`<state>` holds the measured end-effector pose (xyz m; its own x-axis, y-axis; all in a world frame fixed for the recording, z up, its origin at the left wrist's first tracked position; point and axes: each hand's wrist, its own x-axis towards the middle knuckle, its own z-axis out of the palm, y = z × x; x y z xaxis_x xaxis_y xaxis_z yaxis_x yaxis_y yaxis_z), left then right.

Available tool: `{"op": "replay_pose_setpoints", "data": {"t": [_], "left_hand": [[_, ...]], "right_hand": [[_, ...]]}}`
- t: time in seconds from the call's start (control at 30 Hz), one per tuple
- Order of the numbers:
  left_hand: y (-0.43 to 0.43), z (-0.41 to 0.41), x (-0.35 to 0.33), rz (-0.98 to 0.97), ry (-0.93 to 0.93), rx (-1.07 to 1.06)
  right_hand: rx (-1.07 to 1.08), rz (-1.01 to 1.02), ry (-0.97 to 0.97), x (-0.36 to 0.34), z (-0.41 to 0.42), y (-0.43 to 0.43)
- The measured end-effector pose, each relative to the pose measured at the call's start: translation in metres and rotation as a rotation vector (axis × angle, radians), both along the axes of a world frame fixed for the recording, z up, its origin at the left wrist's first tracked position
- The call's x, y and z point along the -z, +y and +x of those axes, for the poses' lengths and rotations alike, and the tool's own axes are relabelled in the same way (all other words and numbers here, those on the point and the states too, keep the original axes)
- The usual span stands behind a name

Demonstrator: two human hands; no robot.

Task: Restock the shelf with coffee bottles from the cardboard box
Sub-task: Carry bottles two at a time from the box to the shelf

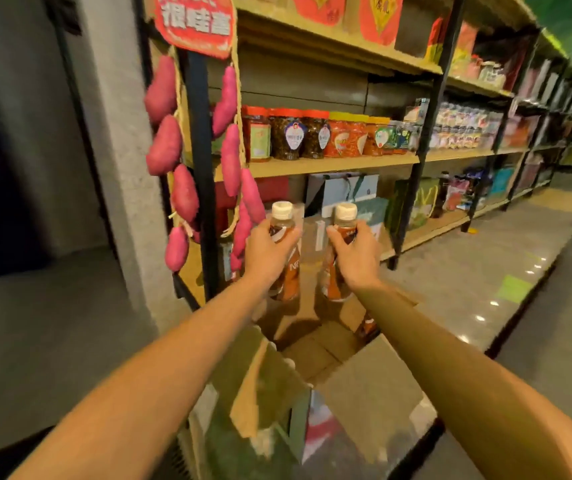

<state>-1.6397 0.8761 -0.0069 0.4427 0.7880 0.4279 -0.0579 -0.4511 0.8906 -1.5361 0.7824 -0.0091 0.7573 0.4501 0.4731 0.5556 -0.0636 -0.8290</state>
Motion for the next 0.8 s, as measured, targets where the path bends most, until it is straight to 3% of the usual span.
{"op": "replay_pose_setpoints", "data": {"t": [0.37,0.8], "left_hand": [[-0.030,-0.265,-0.017,0.028,0.051,-0.479],[-0.142,-0.700,-0.014,0.024,0.157,-0.984]], "right_hand": [[-0.425,0.011,-0.019,-0.016,-0.231,0.034],[-0.941,0.025,0.077,-0.007,-0.662,-0.004]]}}
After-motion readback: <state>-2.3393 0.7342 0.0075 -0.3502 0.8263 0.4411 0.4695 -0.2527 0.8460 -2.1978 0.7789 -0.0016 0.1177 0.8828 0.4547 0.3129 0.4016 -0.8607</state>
